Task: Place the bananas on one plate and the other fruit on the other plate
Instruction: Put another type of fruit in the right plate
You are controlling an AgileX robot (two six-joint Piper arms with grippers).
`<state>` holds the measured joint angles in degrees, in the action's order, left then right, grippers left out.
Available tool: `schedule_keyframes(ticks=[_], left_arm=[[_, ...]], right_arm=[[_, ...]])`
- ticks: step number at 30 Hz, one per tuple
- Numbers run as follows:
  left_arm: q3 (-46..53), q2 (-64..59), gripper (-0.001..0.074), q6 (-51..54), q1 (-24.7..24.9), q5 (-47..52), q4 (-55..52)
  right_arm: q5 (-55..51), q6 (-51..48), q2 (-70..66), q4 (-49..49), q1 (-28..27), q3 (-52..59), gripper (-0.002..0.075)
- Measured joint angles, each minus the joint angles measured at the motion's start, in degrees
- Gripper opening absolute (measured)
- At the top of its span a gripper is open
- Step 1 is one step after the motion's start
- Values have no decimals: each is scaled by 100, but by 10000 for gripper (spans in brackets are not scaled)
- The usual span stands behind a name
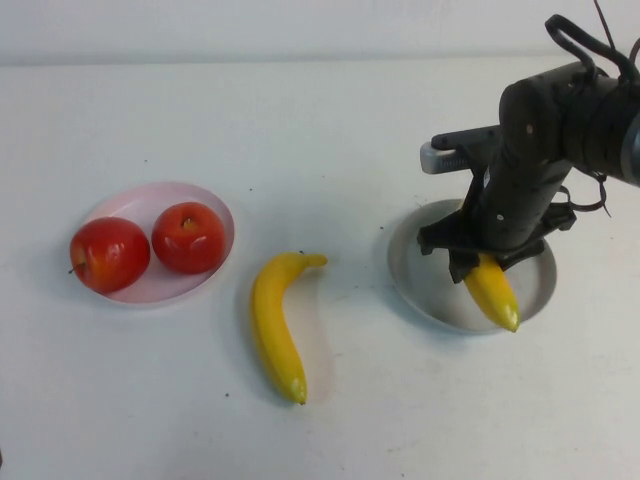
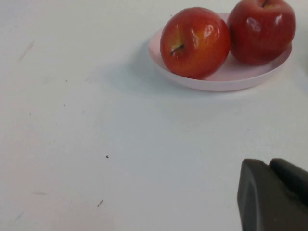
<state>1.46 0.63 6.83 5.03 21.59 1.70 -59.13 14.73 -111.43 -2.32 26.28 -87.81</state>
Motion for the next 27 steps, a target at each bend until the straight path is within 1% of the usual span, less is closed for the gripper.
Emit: schedule_keyframes(ticks=[4,7,10,12,15,18,22,25,27], left_arm=[[0,0,4,0,0,0,0],[0,0,4,0,0,0,0],[0,0,4,0,0,0,0],[0,0,4,0,0,0,0],[0,0,4,0,0,0,0],[0,0,4,0,0,0,0],[0,0,4,0,0,0,0],[0,0,4,0,0,0,0],[0,0,4,0,0,0,0]], right_arm=[[14,0,-72,57,0,0,446],[14,0,-72,57,0,0,480],[-102,0,-72,68,22,-69,489],[-296,4,-62,101,145,-242,490],[-544,4,-62,232,548,-673,493],[-616,4,-97,318,1142,-1091,493],[-654,4,-509,390,1767,-1722,493],[-654,4,-978,470,2019,-2210,493],[-681,4,-1274,551,2094,-2474,493]])
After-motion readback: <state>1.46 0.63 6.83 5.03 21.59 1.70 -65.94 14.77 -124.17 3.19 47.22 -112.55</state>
